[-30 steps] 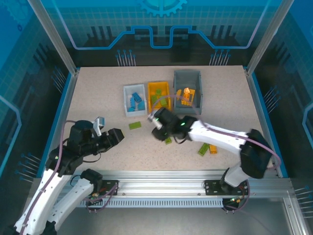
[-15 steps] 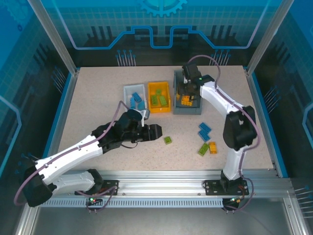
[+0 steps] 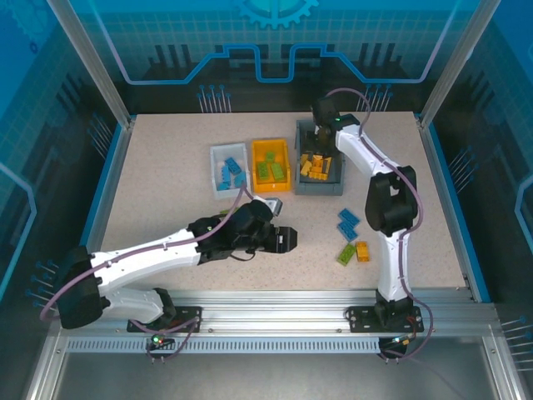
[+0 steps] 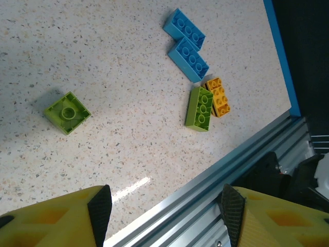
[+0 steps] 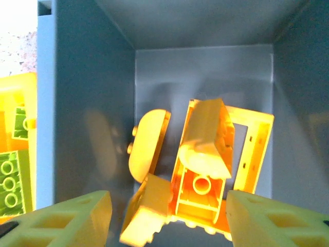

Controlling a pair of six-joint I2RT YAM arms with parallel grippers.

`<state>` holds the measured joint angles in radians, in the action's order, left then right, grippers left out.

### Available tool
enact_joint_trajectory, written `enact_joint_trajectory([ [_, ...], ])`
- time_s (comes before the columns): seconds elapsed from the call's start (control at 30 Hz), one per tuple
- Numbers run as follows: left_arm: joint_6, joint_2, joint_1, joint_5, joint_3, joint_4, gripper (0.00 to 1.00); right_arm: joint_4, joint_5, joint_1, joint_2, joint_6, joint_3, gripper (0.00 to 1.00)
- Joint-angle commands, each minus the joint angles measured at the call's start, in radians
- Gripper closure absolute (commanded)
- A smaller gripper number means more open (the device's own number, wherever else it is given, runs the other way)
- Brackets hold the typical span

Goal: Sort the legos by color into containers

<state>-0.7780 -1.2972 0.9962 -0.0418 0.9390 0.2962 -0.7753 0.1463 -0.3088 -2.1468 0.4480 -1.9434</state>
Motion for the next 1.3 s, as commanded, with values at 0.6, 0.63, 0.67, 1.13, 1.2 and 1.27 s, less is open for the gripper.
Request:
enact_joint_trajectory([
  [0.6, -0.215, -0.853, 0.117, -0.158, 0.874, 0.307, 0.29, -0.079, 0.149, 0.024, 1.154, 0.057, 0.789, 0.29],
  [0.63, -0.228, -0.888, 0.117, -0.151, 0.921, 0.332, 0.29, -0.103, 0.155, 0.028, 1.22, 0.069, 0.818, 0.28],
  [0.67, -0.238, -0.919, 0.119, -0.151, 0.951, 0.344, 0.29, -0.119, 0.159, 0.031, 1.262, 0.082, 0.834, 0.27],
  [1.13, -0.276, -1.134, 0.114, -0.186, 1.186, 0.395, 0.24, -0.27, 0.177, 0.032, 1.516, 0.135, 0.892, 0.26],
  [1.2, -0.285, -1.16, 0.108, -0.187, 1.221, 0.407, 0.24, -0.271, 0.177, 0.031, 1.529, 0.138, 0.896, 0.26],
  [1.27, -0.29, -1.187, 0.1, -0.185, 1.252, 0.419, 0.25, -0.272, 0.179, 0.032, 1.545, 0.14, 0.899, 0.26],
])
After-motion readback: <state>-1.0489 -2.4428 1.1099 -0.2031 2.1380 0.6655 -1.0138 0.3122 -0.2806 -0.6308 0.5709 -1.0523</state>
